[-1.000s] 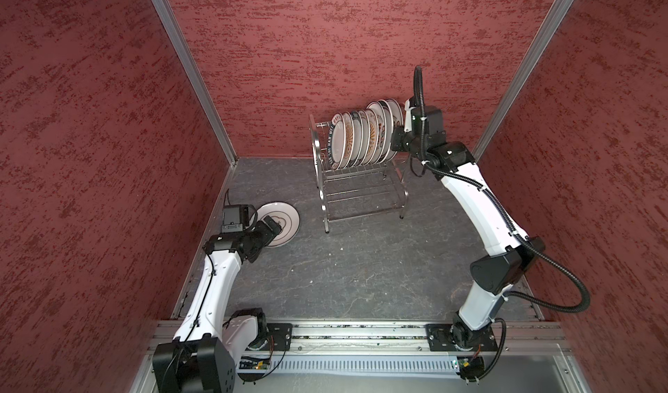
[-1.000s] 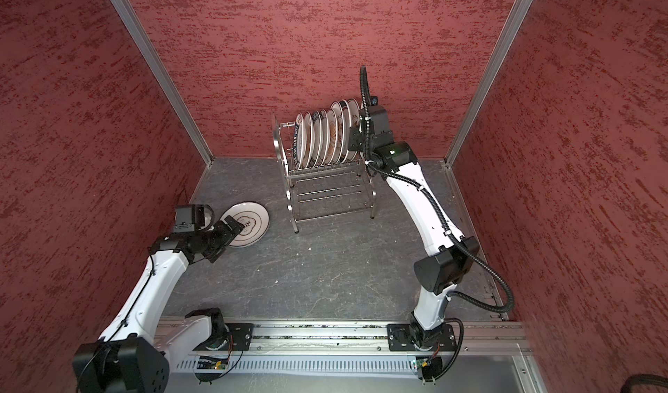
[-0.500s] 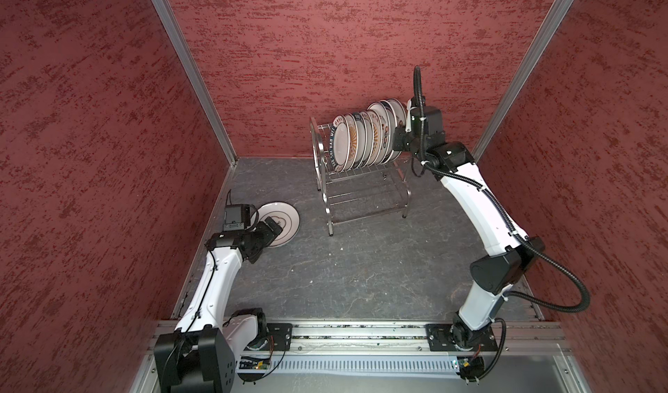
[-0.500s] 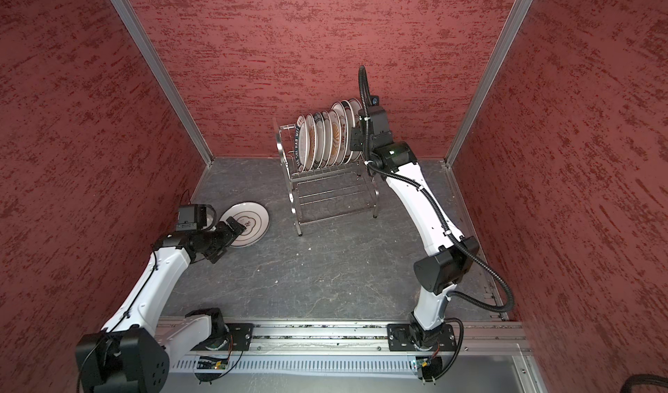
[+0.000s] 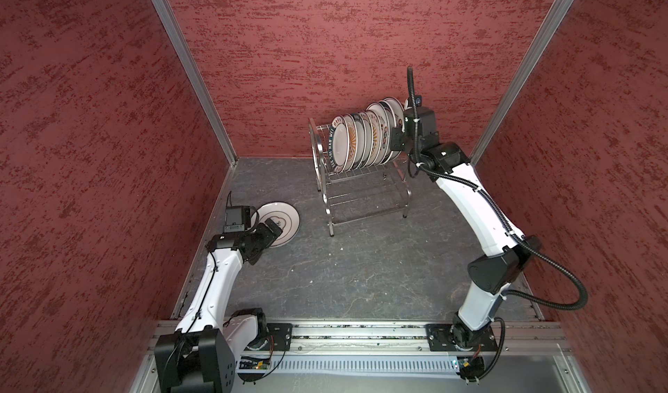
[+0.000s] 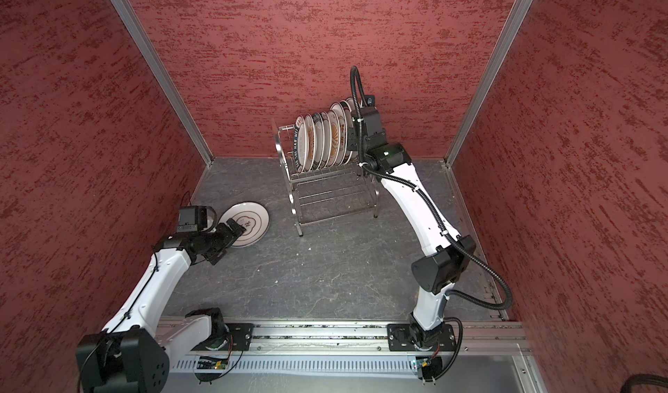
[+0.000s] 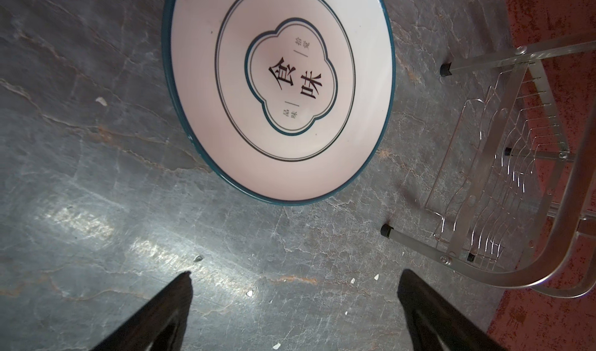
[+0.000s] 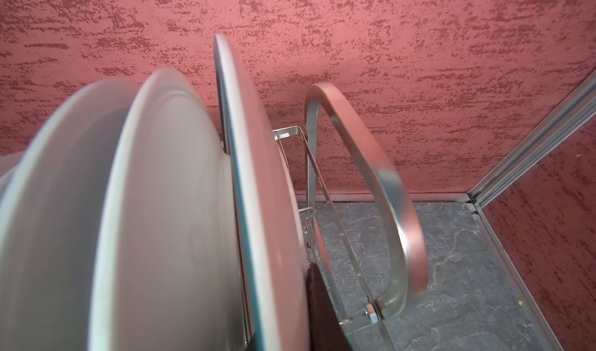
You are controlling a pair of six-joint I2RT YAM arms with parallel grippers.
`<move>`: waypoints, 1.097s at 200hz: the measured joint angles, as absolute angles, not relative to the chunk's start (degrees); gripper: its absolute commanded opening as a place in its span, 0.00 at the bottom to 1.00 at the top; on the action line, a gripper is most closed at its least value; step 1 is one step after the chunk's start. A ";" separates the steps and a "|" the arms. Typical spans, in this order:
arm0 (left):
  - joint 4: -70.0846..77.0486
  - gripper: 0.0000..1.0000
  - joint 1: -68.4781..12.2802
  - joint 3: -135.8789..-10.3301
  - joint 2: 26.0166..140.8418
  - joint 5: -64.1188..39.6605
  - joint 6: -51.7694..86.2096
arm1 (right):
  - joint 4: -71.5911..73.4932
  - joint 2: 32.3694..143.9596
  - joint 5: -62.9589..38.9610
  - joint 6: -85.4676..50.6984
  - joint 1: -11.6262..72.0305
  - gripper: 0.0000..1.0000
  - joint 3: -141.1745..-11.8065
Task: Unload the plates from the dish rack
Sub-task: Pick up the plate from the dish rack.
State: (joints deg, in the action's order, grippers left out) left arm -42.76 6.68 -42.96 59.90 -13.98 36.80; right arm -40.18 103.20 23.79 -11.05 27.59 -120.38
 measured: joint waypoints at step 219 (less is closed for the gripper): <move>-42.41 0.99 7.11 -41.67 54.50 -8.75 38.33 | -32.58 102.50 35.62 0.03 29.80 0.00 -120.46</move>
